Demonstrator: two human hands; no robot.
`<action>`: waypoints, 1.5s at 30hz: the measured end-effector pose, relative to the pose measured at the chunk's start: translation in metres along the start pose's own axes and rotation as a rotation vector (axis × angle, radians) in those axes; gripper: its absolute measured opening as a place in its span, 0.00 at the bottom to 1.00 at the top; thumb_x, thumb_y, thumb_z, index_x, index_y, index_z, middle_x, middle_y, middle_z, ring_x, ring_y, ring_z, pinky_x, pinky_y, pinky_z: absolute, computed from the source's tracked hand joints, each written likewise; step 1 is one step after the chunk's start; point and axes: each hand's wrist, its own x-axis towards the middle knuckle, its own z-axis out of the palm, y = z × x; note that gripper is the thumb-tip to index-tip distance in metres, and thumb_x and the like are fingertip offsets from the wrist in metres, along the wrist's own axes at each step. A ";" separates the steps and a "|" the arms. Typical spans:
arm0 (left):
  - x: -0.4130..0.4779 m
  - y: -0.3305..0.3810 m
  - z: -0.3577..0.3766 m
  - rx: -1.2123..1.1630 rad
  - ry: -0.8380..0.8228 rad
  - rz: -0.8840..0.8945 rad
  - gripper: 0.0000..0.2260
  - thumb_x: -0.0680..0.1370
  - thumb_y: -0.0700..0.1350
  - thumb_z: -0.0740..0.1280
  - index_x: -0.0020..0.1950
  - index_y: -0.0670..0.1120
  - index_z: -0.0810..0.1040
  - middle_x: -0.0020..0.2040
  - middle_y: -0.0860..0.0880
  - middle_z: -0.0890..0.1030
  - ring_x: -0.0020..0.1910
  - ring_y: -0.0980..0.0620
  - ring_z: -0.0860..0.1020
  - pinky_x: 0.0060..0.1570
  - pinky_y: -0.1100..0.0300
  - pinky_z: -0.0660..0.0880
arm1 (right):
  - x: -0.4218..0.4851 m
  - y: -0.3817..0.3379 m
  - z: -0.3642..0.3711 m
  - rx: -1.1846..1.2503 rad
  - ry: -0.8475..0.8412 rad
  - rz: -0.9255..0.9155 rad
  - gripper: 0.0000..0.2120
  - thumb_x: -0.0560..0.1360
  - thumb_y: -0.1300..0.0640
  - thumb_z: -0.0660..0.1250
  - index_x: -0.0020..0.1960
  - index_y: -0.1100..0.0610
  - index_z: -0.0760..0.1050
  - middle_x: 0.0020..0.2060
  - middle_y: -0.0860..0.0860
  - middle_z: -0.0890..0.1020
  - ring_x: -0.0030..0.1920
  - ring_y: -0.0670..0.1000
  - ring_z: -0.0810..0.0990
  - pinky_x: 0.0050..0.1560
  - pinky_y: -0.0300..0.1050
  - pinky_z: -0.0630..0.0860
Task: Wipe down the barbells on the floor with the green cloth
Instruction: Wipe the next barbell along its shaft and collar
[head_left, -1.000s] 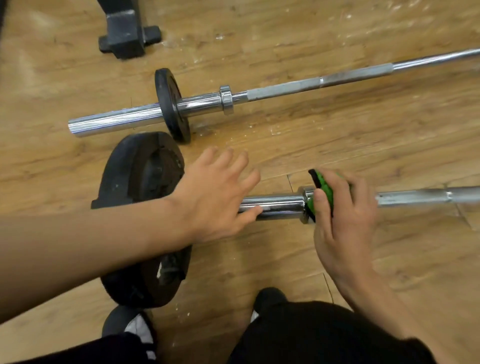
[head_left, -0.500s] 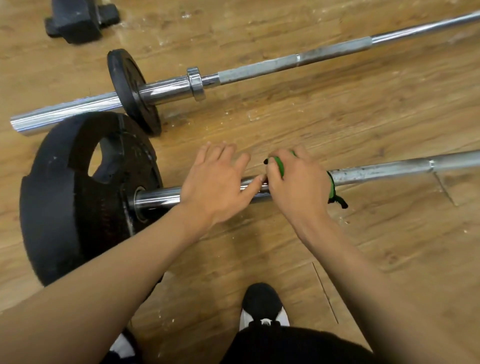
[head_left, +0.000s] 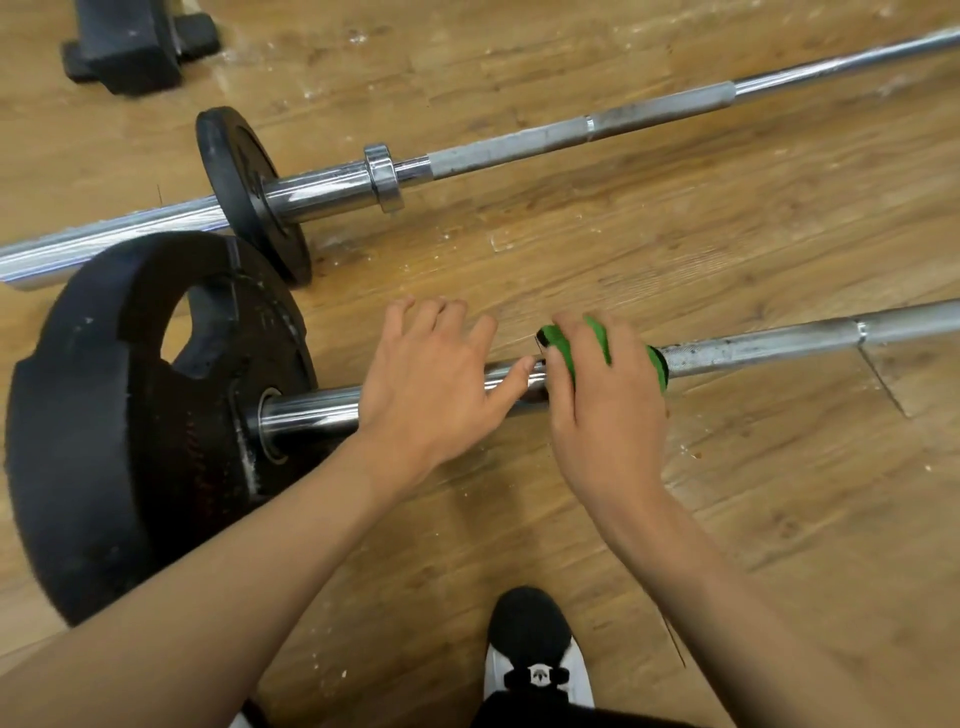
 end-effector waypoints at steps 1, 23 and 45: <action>0.000 0.000 0.000 0.007 0.001 0.000 0.33 0.82 0.67 0.44 0.65 0.48 0.78 0.65 0.43 0.80 0.68 0.42 0.74 0.71 0.41 0.63 | -0.014 -0.001 -0.001 -0.009 0.006 -0.005 0.16 0.85 0.54 0.59 0.69 0.58 0.76 0.65 0.60 0.76 0.59 0.61 0.76 0.61 0.58 0.74; -0.002 0.004 -0.002 0.004 -0.019 -0.021 0.32 0.81 0.67 0.44 0.59 0.49 0.81 0.59 0.45 0.82 0.59 0.44 0.76 0.66 0.42 0.64 | 0.003 0.002 0.005 0.009 0.058 0.006 0.15 0.84 0.53 0.60 0.61 0.57 0.82 0.57 0.57 0.81 0.51 0.60 0.81 0.50 0.54 0.77; -0.005 0.006 -0.001 -0.007 0.002 -0.005 0.32 0.81 0.67 0.42 0.58 0.50 0.80 0.57 0.46 0.82 0.59 0.44 0.75 0.66 0.41 0.62 | 0.013 0.000 0.006 -0.097 0.067 0.015 0.16 0.82 0.51 0.56 0.50 0.55 0.80 0.44 0.54 0.79 0.37 0.60 0.78 0.37 0.53 0.74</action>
